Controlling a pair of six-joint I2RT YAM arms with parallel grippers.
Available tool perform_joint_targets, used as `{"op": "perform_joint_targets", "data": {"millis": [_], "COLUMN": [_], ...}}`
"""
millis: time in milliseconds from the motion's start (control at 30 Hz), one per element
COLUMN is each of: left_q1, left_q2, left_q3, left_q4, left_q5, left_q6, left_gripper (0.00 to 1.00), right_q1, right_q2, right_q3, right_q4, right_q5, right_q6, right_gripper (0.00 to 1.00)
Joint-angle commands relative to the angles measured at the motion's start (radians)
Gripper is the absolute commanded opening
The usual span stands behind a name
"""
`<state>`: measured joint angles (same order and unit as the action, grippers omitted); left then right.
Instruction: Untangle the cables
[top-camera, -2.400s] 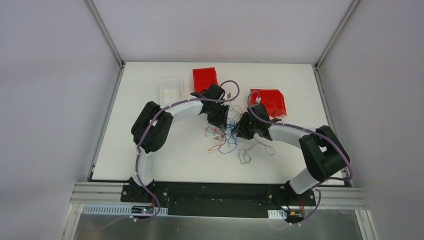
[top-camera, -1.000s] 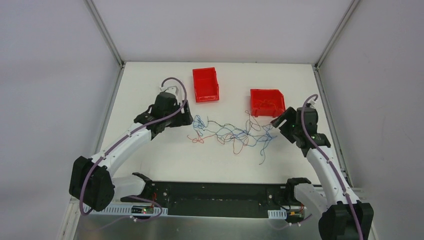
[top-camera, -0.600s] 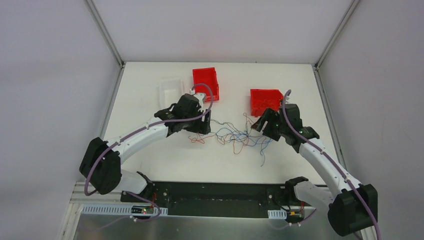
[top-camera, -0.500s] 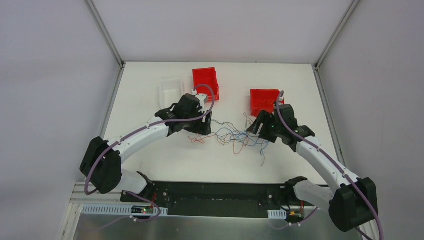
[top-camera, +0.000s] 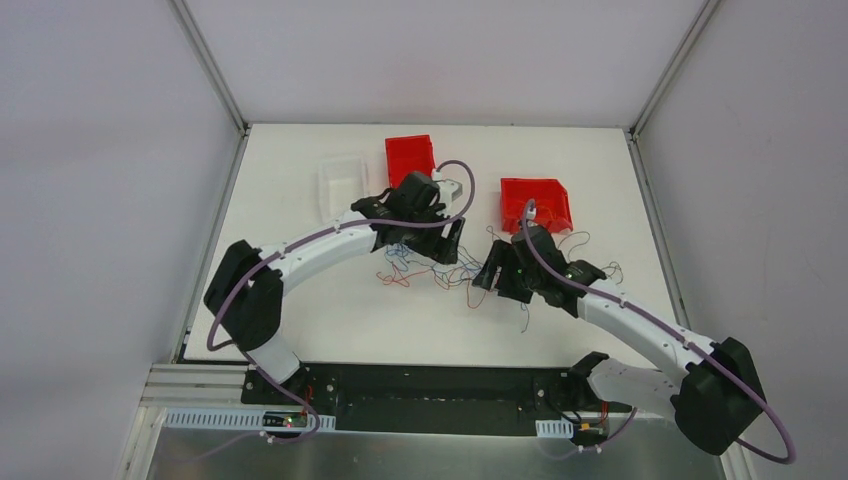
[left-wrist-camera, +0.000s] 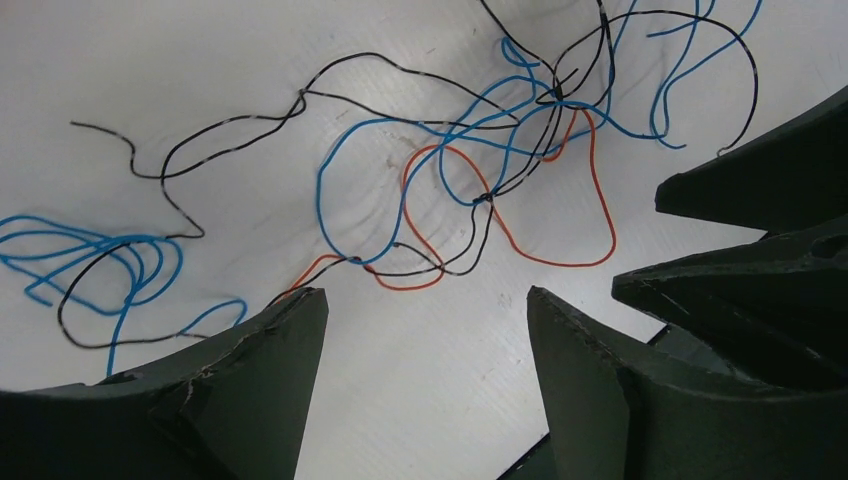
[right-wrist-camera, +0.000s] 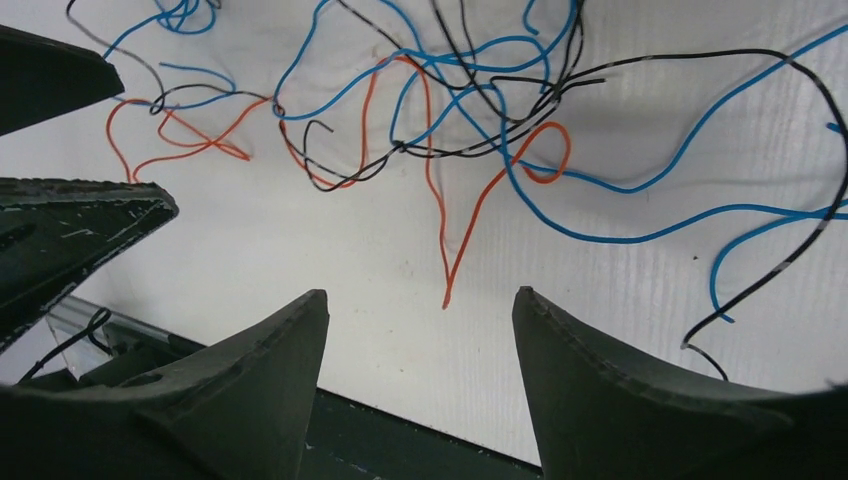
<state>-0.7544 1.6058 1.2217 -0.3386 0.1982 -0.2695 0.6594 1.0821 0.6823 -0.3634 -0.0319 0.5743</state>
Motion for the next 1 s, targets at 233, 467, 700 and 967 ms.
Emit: {"op": "perform_joint_targets", "data": {"millis": [233,467,700,967], "left_q1": [-0.035,-0.064,-0.096,-0.104], "left_q2": [0.262,0.392,0.487,0.577], "left_q3": [0.187,0.303,0.395,0.481], "left_q4": [-0.036,-0.062,-0.114,-0.139], "left_q5": [0.191,0.230,0.191,0.175], "left_q6": [0.024,0.003,0.034,0.014], "left_gripper": [0.75,0.75,0.77,0.34], "right_q1": [0.018,0.028,0.028,0.028], "right_q2": [0.079,0.082,-0.129,-0.240], "right_q3": [-0.122,-0.124,-0.154,-0.076], "right_q4": [0.238,0.318,0.257,0.194], "right_q5": [0.056,0.007,0.025,0.017], "right_q6": [0.090,0.021,-0.028,-0.050], "right_gripper": [0.57,0.04,0.02,0.00]}}
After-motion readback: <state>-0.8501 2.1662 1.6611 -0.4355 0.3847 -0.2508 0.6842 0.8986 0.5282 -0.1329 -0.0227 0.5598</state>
